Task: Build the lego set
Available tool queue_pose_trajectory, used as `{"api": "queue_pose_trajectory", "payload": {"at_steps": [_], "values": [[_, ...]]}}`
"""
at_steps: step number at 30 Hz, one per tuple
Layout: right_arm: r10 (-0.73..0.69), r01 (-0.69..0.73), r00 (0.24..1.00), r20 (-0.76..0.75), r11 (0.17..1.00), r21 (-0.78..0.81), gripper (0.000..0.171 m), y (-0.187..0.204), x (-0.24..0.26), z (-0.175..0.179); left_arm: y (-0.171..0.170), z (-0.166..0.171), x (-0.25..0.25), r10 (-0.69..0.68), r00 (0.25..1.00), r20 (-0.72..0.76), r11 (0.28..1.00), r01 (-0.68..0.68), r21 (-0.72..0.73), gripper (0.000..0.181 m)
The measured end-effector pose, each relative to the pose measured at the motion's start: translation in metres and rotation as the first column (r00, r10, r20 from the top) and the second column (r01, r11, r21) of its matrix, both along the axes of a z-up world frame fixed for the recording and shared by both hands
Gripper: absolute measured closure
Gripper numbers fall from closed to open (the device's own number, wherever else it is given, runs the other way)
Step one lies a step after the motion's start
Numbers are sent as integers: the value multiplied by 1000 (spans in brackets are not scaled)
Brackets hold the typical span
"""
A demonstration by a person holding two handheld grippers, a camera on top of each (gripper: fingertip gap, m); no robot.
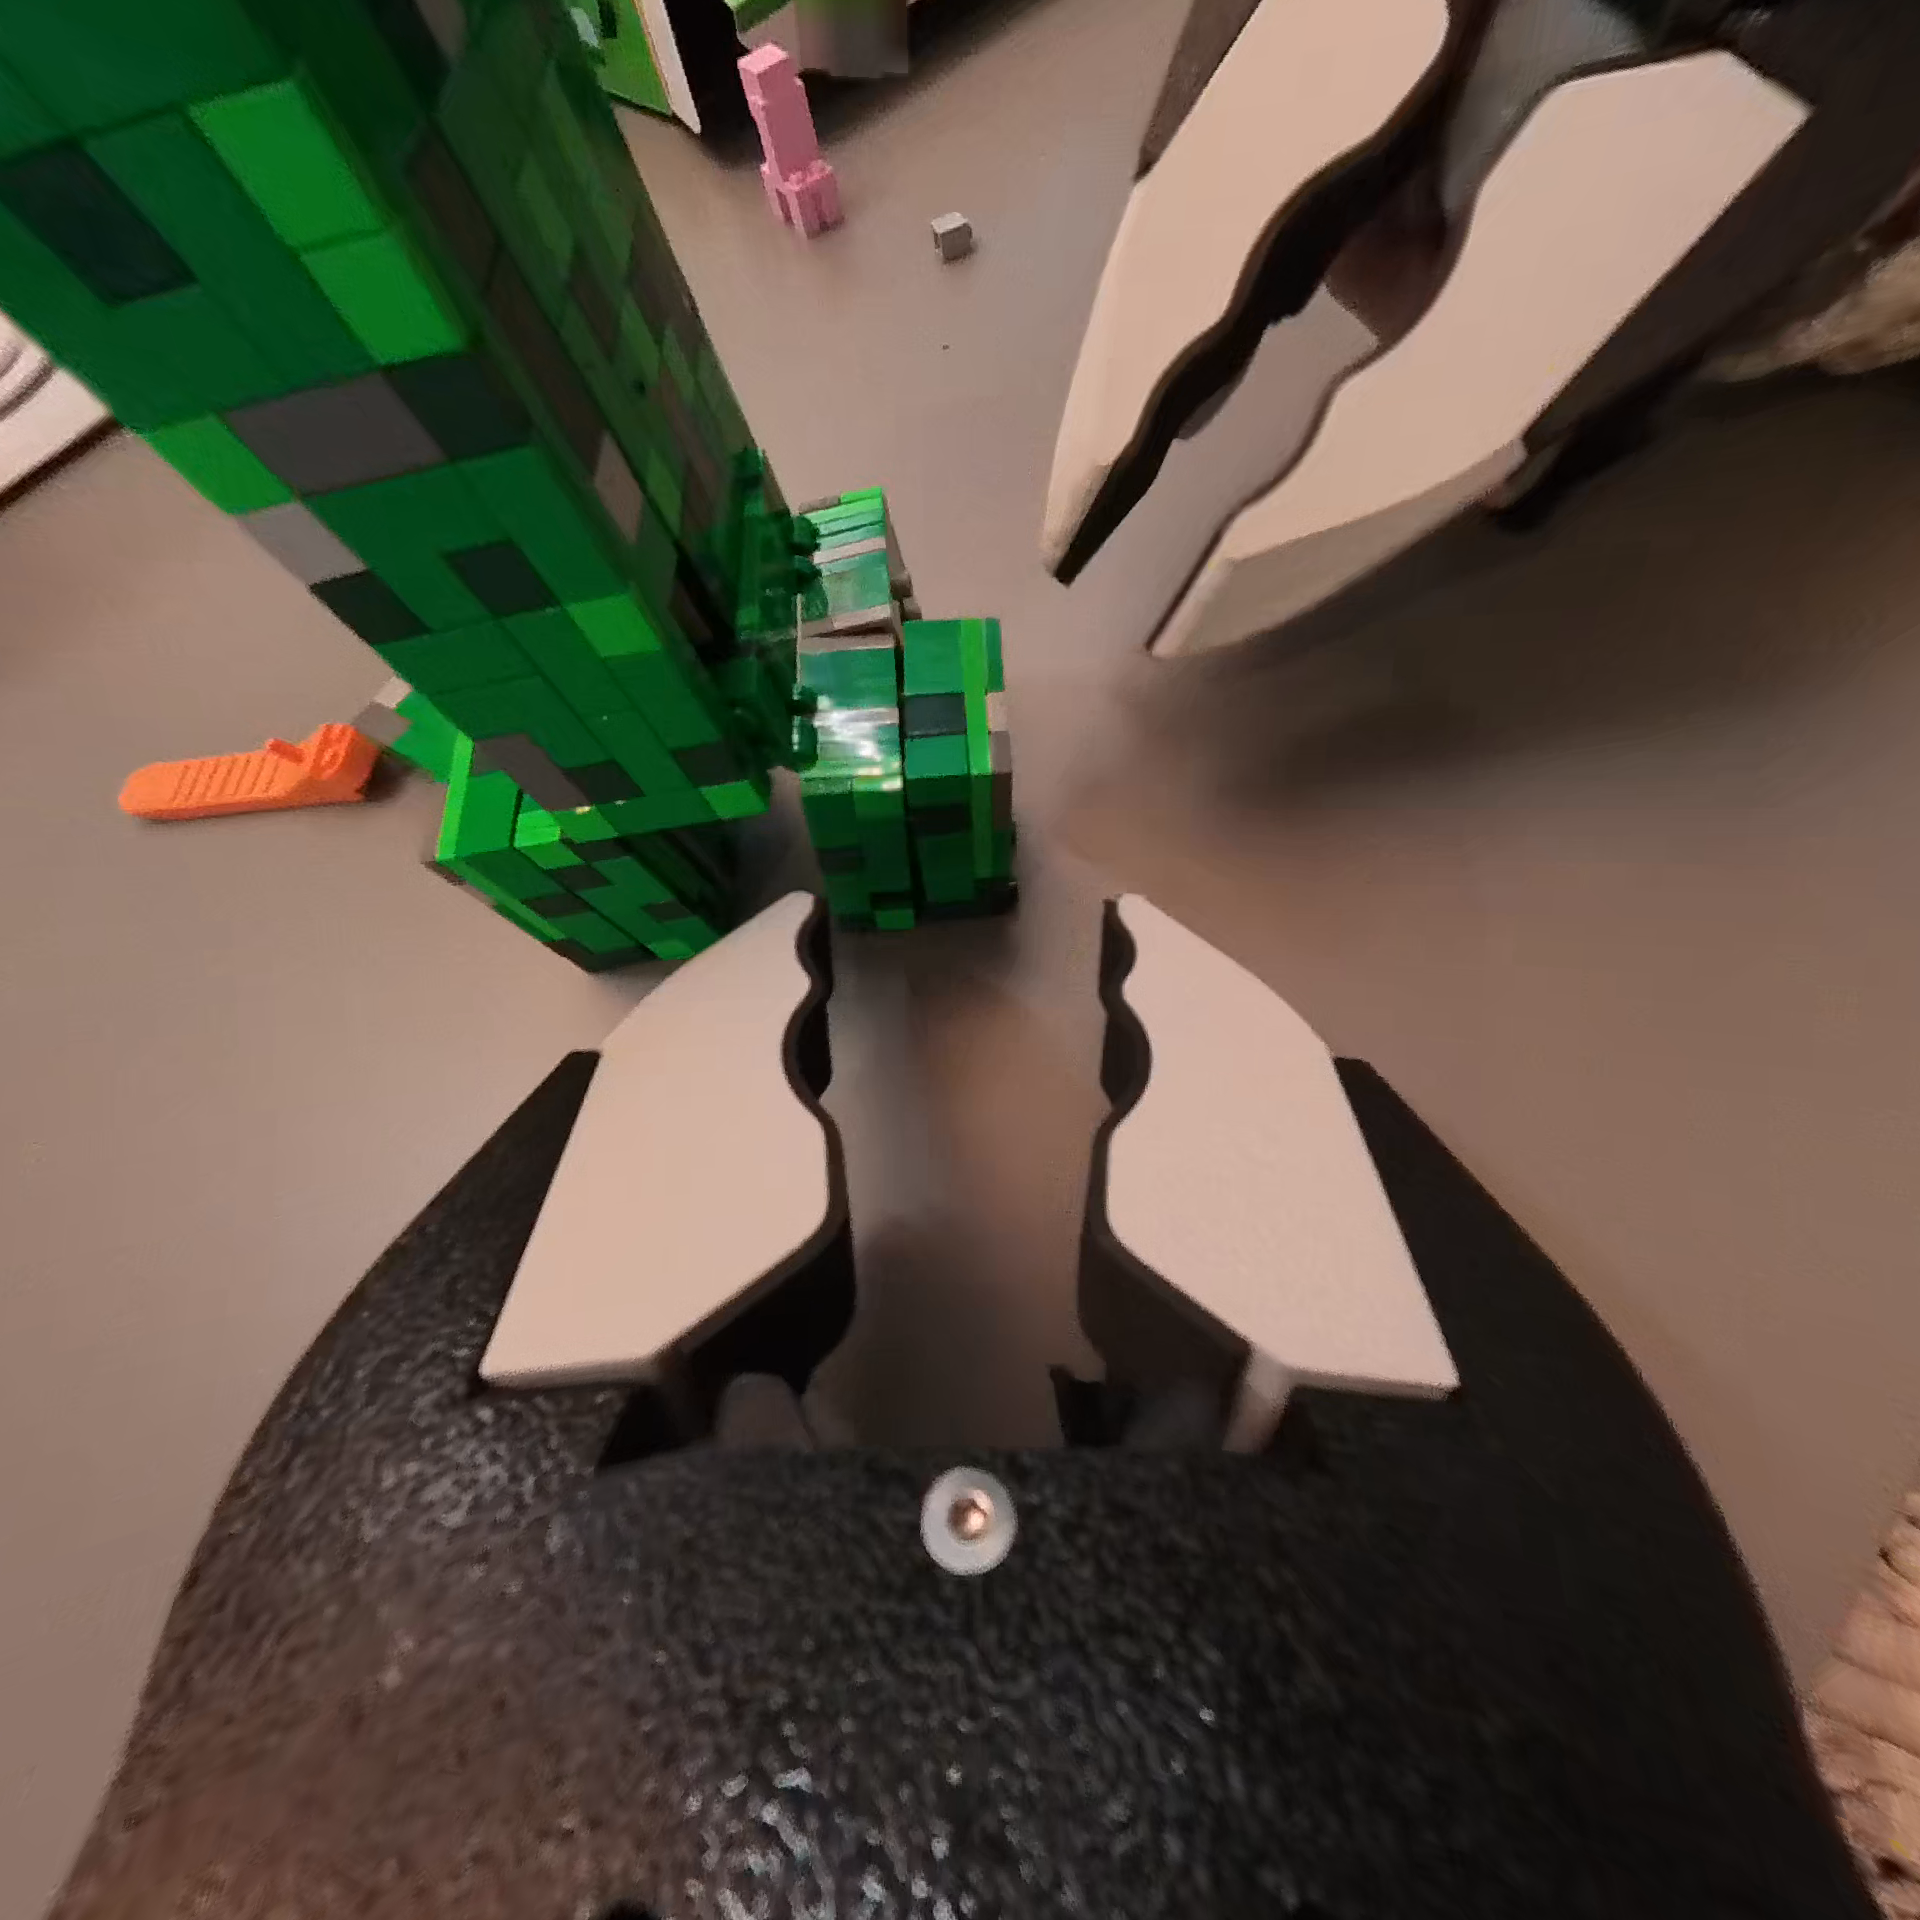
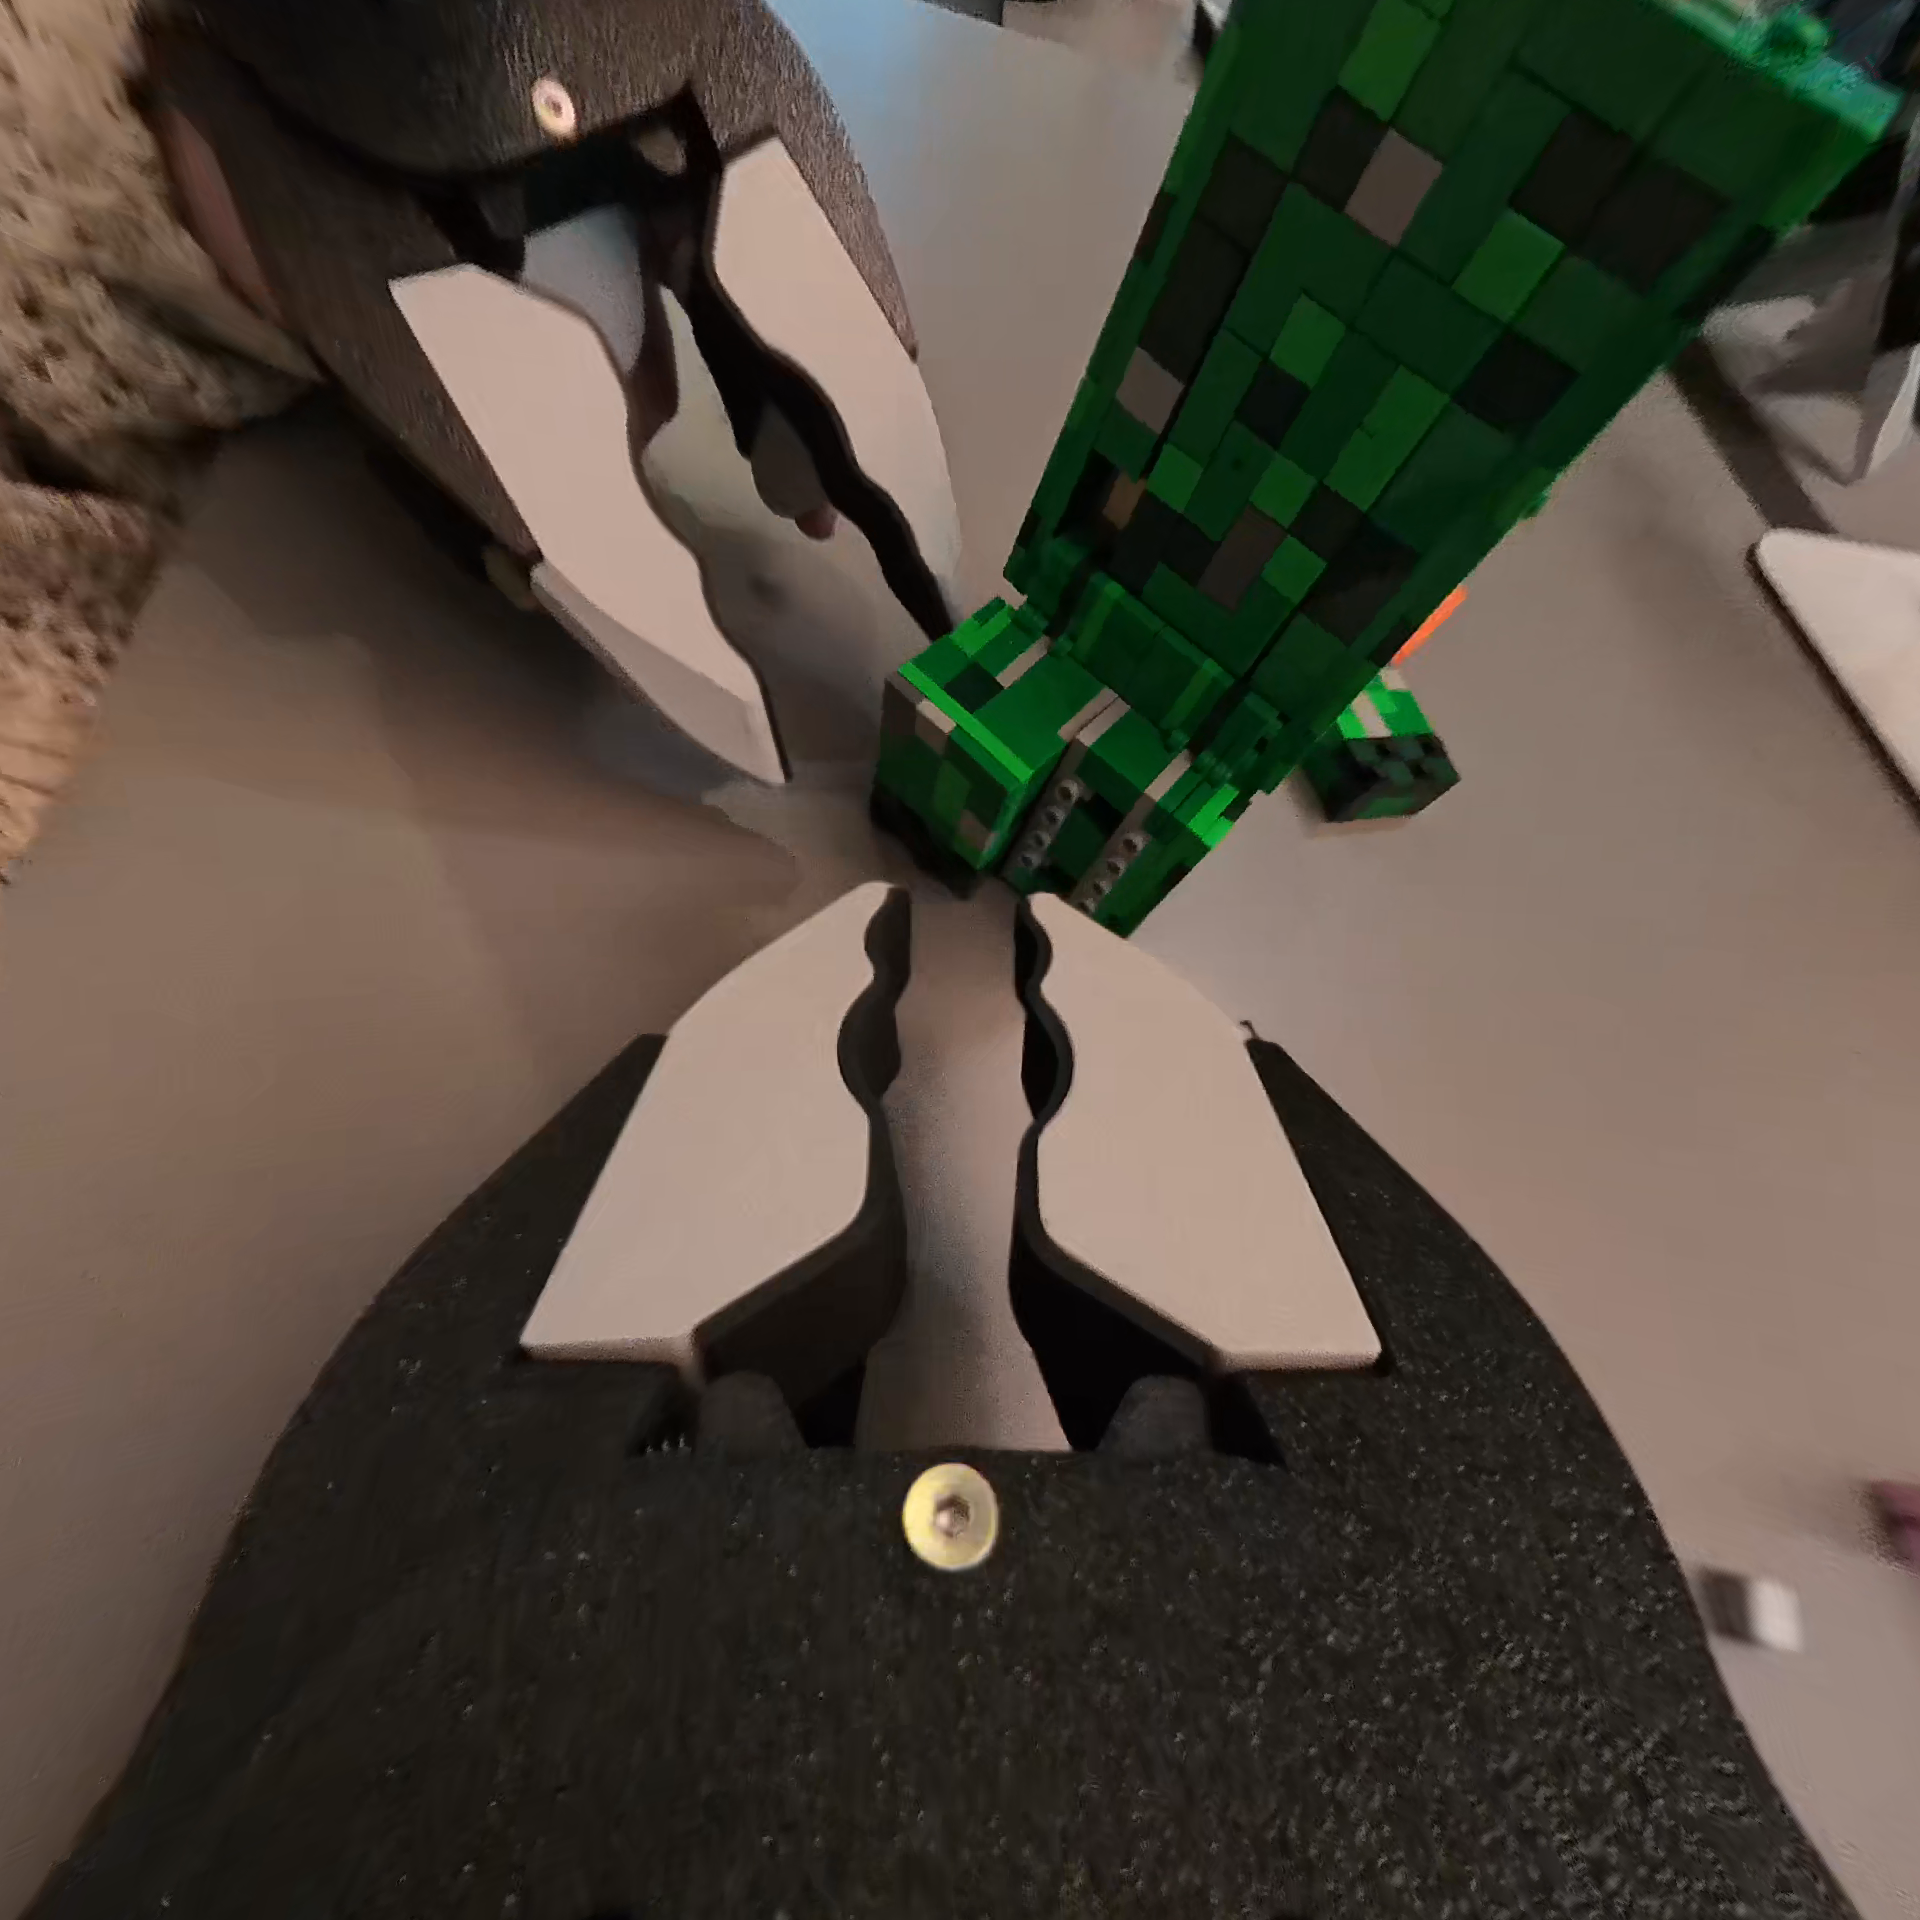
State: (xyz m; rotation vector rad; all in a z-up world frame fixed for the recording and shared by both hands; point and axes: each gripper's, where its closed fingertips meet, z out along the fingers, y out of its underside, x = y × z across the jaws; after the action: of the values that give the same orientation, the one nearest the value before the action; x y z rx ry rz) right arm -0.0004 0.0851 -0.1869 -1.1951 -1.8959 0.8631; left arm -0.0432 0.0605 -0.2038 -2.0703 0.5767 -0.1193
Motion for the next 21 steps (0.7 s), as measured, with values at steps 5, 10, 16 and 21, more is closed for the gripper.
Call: {"api": "queue_pose_trajectory", "payload": {"at_steps": [5, 10, 16, 21], "values": [[-182, 184, 983, 31, 982, -44, 136, -8, -5, -5, 6, -3, 7, -41, 998, 37, 998, 43, -39, 122], [-388, 388, 921, 22, 922, 11, 134, -2, -2, -6, 5, -3, 15, -91, 991, 93, 992, 98, -73, 112], [-532, 532, 847, -1, 845, -52, 127, -5, 6, -6, 3, -3, 31, -160, 976, 146, 980, 175, -93, 107], [-548, 548, 836, 25, 832, -85, 123, -23, 6, -8, -13, -1, 29, -196, 970, 143, 975, 208, -80, 111]]}}
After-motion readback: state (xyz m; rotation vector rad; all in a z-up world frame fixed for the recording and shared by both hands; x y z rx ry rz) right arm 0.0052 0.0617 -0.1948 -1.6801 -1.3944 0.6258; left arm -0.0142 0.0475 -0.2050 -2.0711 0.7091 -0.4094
